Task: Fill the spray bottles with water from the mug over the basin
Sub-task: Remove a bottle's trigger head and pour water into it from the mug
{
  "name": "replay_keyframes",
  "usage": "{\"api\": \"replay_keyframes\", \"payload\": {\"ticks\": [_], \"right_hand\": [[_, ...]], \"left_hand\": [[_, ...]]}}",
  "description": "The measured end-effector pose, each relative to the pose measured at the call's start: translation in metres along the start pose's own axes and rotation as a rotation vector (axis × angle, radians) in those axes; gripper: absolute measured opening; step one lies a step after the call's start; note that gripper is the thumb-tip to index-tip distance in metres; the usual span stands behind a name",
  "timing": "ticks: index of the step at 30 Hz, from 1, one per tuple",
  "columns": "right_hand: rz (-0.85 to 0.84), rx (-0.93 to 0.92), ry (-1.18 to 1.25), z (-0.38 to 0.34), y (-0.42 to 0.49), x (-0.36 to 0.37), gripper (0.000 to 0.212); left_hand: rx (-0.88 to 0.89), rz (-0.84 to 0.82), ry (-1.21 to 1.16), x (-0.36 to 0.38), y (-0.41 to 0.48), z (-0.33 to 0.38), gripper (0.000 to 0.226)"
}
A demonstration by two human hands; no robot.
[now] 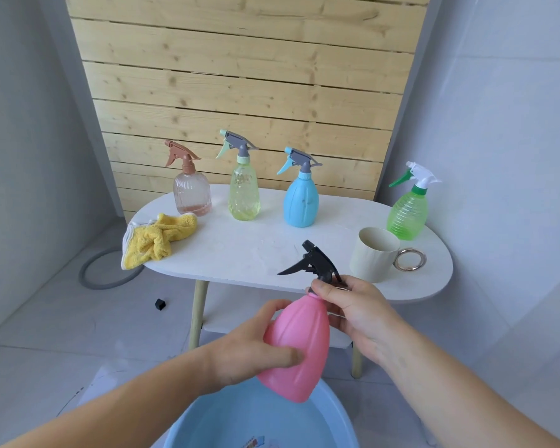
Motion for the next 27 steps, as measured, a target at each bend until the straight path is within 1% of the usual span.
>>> {"api": "replay_keyframes", "payload": {"ticks": [3,5,8,13,15,18,21,23,25,27], "right_hand": [[0.007,-0.001,0.005,0.002,0.0,0.002,0.031],[0.0,-0.007,0.0,0.002,-0.001,0.002,0.03],[-0.025,-0.037,-0.025,-0.002,0.0,-0.002,0.026],[-0.014,-0.106,-0.07,-0.01,0.005,-0.002,0.022],[-0.055,-0.135,-0.068,-0.016,0.007,-0.001,0.015],[-0.155,-0.164,-0.042,-0.026,0.008,0.0,0.014],[-0.228,-0.187,-0.046,-0.033,0.011,0.0,0.017],[-0.291,-0.188,-0.031,-0.037,0.013,-0.002,0.021],[-0.358,-0.159,0.003,-0.038,0.015,-0.004,0.026],[-0.397,-0.11,0.018,-0.036,0.017,-0.004,0.028]], "left_hand": [[0.022,-0.013,-0.011,0.005,-0.001,-0.003,0.092],[0.047,0.028,0.041,0.008,0.0,-0.004,0.095],[0.043,0.091,0.059,0.006,0.002,-0.005,0.088],[0.031,0.068,0.045,-0.007,0.003,0.0,0.076],[0.013,0.044,0.019,-0.013,0.001,0.005,0.074],[0.009,0.004,-0.04,-0.02,-0.003,0.01,0.073],[0.011,-0.016,-0.092,-0.021,-0.005,0.012,0.071],[-0.011,-0.06,-0.138,-0.022,-0.005,0.012,0.072],[-0.03,-0.094,-0.196,-0.024,-0.006,0.01,0.075],[-0.047,-0.086,-0.242,-0.024,-0.005,0.006,0.08]]}}
Point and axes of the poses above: each hand's wrist, its own y-axis towards the middle knuckle, its own x-axis out of the palm, z = x × y, the point moved 1 cm from there along y, towards the middle knuckle, and after that the axes turned 14 degrees about -y, right-handed, at the moved point
